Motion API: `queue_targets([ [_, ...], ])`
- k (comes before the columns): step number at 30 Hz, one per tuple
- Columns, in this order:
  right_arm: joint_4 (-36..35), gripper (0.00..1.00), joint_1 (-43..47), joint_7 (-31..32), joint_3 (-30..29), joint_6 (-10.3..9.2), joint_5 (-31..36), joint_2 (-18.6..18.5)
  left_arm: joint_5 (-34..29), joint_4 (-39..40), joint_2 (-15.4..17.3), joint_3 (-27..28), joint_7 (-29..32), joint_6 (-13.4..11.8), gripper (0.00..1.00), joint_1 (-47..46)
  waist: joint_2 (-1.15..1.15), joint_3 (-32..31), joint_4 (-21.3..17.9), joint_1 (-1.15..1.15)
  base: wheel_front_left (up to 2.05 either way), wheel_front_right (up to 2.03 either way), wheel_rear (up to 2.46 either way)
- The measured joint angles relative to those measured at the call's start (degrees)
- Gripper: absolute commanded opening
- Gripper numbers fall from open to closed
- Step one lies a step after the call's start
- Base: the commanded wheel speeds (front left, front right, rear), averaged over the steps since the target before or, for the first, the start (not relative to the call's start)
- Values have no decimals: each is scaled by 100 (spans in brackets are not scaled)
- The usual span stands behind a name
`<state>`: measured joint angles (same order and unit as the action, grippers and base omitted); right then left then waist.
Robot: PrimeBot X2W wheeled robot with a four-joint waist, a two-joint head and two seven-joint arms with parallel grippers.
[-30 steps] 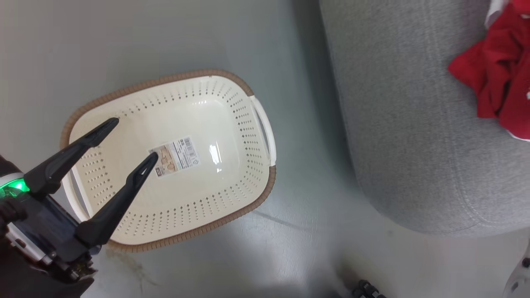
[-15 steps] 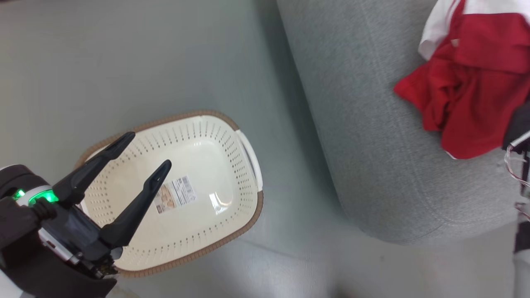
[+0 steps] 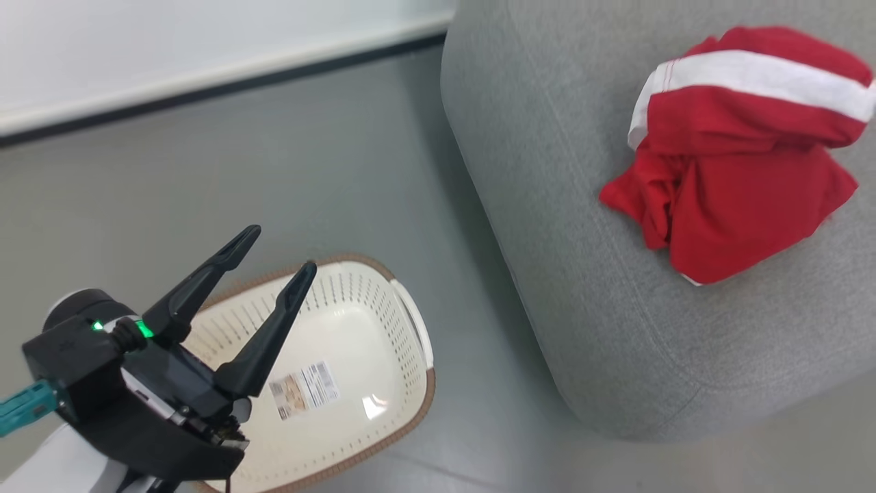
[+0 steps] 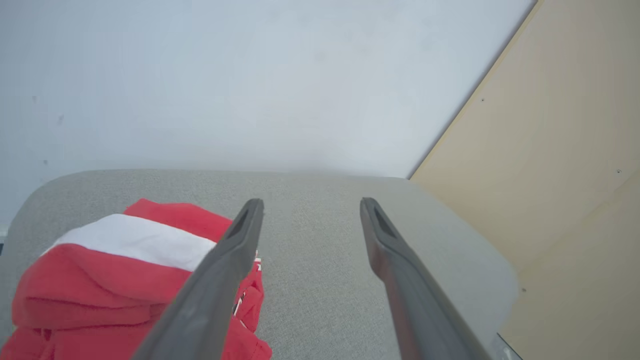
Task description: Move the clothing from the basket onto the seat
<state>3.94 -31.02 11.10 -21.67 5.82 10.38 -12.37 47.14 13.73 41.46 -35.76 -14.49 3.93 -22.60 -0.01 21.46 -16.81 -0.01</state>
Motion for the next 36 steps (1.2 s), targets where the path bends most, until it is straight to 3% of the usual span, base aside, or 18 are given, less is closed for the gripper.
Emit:
queue_targets([
  [5, -190, 100, 27, -302, 311, 79, -288, -27, 63, -312, -279, 43, -1, -97, 100, 70, 0, -386, 74, 0, 0, 0, 0],
  [12, -548, 100, 480, -633, 778, 113, -753, 427, 219, -778, -570, 264, -1, -265, 100, 131, -1, -870, 306, 0, 0, 0, 0],
  [17, -716, 100, 1034, -786, 1009, 125, -985, 771, 292, -1134, -698, 443, -1, -482, 100, 376, 0, -1126, 595, 1, 0, 0, 0],
  [28, -955, 100, 2154, -1080, 1600, 125, -1061, 935, 339, -1734, -913, 862, -1, -850, 100, 886, 0, -1512, 1358, 0, 0, 0, 0],
  [36, -925, 100, 2873, -1426, 1835, -86, -1146, 968, 478, -1892, -1249, 1210, -1, -988, 100, 1330, 0, -1683, 1864, 1, 0, 0, 0],
])
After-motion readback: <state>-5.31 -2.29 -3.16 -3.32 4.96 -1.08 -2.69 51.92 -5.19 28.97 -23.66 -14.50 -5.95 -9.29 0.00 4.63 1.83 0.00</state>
